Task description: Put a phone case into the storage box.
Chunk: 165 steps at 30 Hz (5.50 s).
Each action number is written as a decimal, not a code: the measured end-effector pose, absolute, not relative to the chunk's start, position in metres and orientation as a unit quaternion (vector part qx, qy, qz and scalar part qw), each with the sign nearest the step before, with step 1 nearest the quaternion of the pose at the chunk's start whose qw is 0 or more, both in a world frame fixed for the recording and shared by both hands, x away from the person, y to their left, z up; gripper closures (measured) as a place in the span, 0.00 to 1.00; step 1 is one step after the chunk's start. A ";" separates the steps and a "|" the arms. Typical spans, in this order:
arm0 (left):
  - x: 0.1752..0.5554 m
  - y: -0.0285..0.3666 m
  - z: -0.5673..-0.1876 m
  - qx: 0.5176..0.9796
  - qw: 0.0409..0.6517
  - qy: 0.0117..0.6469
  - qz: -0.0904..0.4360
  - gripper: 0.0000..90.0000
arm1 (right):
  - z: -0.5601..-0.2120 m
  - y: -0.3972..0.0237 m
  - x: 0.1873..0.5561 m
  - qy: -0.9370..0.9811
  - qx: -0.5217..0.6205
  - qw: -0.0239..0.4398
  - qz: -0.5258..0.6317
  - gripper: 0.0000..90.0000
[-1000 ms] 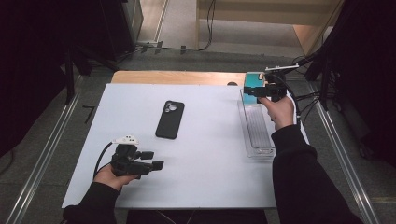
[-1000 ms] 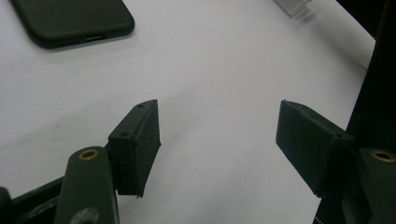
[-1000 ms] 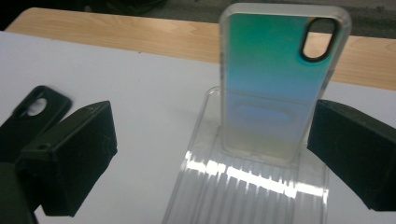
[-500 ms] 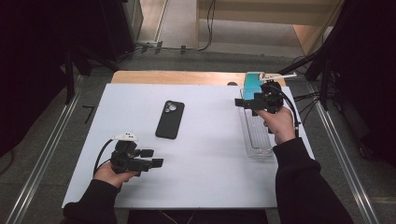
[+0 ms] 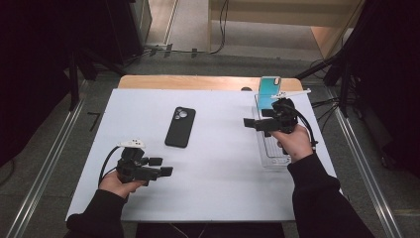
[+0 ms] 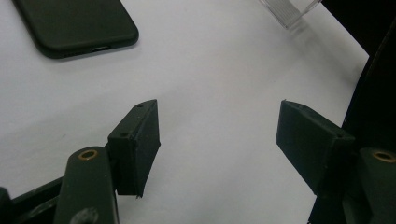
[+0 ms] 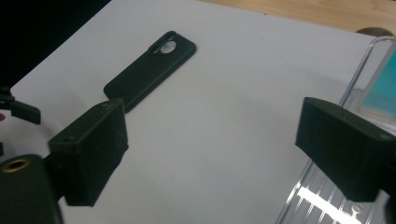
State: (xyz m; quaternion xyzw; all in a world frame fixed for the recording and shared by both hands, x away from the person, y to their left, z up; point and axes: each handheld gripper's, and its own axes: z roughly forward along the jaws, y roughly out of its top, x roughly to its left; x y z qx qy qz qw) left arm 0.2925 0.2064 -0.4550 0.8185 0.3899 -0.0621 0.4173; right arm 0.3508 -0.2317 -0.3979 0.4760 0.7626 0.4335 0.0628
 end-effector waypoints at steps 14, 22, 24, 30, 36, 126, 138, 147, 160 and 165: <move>0.291 0.206 -0.453 0.820 0.419 0.384 -0.063 0.34 | -0.410 -0.226 0.319 0.799 0.421 0.025 0.428 0.19; 0.291 0.205 -0.453 0.821 0.420 0.382 -0.063 0.34 | -0.421 -0.219 0.300 0.819 0.389 0.021 0.422 0.26; 0.291 0.205 -0.453 0.821 0.420 0.381 -0.063 0.34 | -0.424 -0.218 0.296 0.825 0.382 0.021 0.416 0.27; 0.291 0.205 -0.453 0.821 0.422 0.379 -0.063 0.34 | -0.433 -0.220 0.287 0.827 0.375 0.009 0.417 0.30; 0.290 0.204 -0.453 0.821 0.423 0.378 -0.064 0.34 | -0.443 -0.222 0.277 0.837 0.362 0.004 0.410 0.30; 0.423 0.115 -0.481 0.848 0.368 0.380 -0.020 0.59 | -0.468 -0.239 0.255 0.846 0.351 -0.013 0.401 0.30; 0.421 0.114 -0.495 0.860 0.335 0.384 -0.020 1.00 | -0.467 -0.237 0.253 0.848 0.348 -0.013 0.400 0.30; 0.419 0.121 -0.494 0.861 0.329 0.388 -0.018 1.00 | -0.468 -0.237 0.253 0.849 0.346 -0.014 0.398 0.30; 0.419 0.143 -0.492 0.854 0.323 0.409 -0.015 0.99 | -0.468 -0.237 0.253 0.851 0.345 -0.013 0.395 0.30; 0.419 0.152 -0.491 0.847 0.323 0.422 -0.016 0.99 | -0.469 -0.237 0.253 0.852 0.344 -0.012 0.394 0.30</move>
